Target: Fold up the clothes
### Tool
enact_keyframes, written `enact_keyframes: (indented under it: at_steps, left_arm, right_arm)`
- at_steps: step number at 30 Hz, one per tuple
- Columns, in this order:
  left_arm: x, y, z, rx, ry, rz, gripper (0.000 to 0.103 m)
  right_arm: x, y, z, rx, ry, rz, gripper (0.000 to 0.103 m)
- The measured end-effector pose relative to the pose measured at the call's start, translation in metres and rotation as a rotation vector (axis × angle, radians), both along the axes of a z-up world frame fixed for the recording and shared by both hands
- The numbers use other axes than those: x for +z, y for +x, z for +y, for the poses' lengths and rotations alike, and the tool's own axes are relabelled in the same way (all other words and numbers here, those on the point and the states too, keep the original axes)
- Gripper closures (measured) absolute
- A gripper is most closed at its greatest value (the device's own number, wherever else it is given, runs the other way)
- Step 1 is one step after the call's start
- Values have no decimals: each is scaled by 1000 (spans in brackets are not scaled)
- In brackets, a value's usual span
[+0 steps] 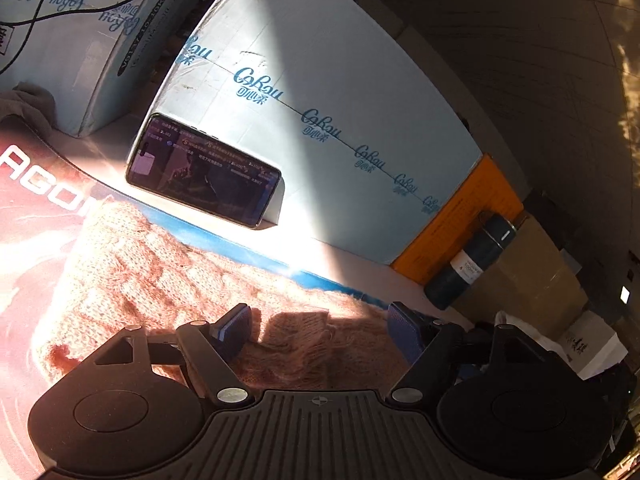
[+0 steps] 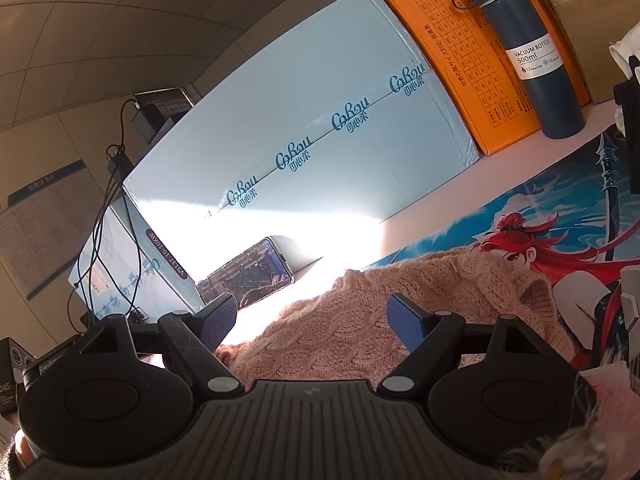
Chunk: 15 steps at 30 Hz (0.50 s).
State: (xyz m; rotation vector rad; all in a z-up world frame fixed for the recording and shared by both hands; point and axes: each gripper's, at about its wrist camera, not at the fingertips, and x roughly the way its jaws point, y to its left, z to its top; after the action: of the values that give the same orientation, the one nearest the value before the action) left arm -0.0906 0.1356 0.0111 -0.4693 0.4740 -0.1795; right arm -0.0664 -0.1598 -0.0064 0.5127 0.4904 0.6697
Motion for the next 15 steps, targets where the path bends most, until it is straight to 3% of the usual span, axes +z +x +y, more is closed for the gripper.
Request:
enact_keyframes:
  at_steps: [2,4,15]
  left_arm:
    - [0,-1,-13,-36,109,-10,24]
    - [-2,0,-19,-65,117,-12,24]
    - [-18,16,-19,-113,-14,36,19]
  right_arm:
    - [0,0,1,1,-3,-2,22]
    - [0,-1,1,2,-7,-5,22]
    - [1,-2,1,2,-8,-12,21]
